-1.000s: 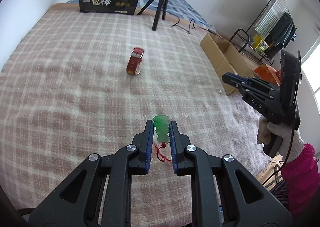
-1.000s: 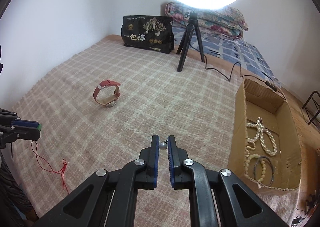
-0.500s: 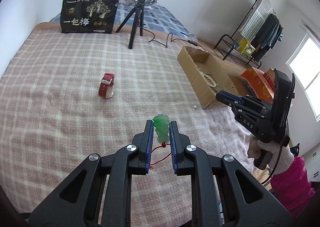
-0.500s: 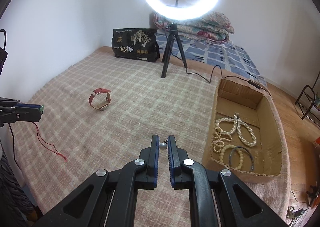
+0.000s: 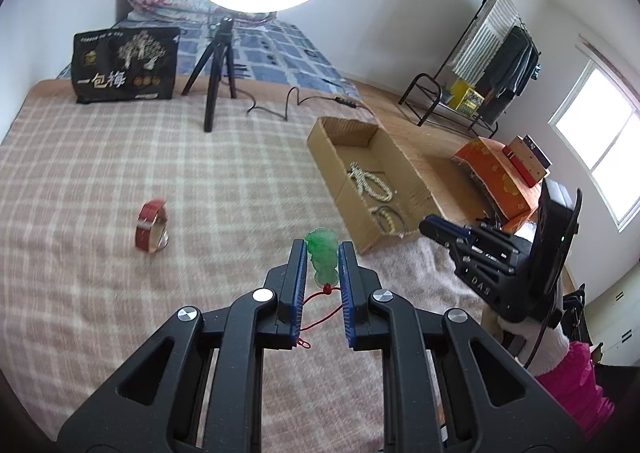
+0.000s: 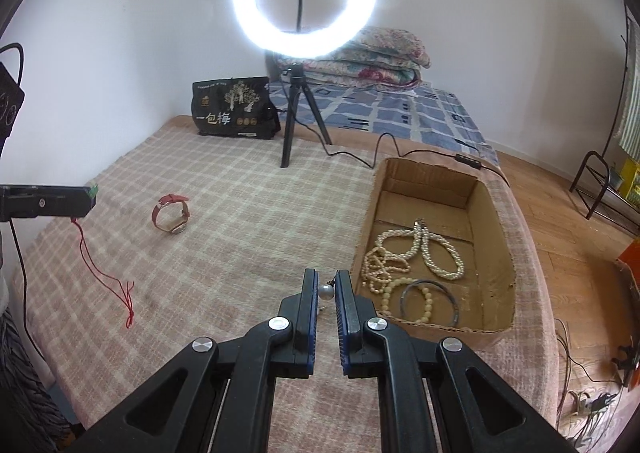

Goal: Organize jewelry
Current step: 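Carry the pendant with the left tool while the right tool carries the earring to the box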

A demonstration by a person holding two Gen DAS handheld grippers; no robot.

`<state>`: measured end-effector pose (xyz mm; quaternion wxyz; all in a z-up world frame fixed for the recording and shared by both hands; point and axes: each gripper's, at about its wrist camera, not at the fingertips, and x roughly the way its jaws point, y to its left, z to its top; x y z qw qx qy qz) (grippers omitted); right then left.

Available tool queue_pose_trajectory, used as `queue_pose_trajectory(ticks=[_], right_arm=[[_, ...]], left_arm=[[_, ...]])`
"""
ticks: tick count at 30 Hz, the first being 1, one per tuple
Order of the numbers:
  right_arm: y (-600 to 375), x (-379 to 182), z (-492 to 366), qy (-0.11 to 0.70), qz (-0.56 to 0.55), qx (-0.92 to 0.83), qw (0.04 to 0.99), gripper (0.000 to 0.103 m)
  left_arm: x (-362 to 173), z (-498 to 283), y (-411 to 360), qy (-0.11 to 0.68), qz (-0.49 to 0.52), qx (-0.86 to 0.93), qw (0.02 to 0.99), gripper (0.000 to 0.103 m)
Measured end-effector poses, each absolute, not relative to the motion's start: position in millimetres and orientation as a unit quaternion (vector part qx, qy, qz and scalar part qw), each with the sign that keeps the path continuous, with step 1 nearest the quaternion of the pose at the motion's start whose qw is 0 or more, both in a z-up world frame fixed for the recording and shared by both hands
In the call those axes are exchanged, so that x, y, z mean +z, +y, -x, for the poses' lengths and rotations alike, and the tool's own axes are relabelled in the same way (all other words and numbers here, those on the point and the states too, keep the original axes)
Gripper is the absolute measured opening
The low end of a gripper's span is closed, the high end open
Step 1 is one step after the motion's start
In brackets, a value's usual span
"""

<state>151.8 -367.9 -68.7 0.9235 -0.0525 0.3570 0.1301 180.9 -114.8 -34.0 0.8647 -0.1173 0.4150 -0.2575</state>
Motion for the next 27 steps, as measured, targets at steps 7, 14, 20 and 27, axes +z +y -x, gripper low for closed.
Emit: queue_pose_trajectory(ticks=[7,14,20,27], right_arm=[[-383,-67,-161,0.352,0.034,0.122,0.927,0.006],[-396,-71,-171,0.355,0.019,0.115,0.928,0.006],[-405,-76,-181,0.361,0.007,0.112,0.926,0.006],[-414,-85,-195,0.371,-0.008,0.109,0.922,0.006]], left_arm=[[-13,-214,-140,0.397,0.114,-0.273,0.869,0.014],[11,-248,-171,0.37,0.105,-0.291,0.876,0.014],[24,-280,-211,0.356,0.089,-0.305,0.879,0.014],[25,-318,-257,0.35,0.066,-0.312,0.881,0.014]])
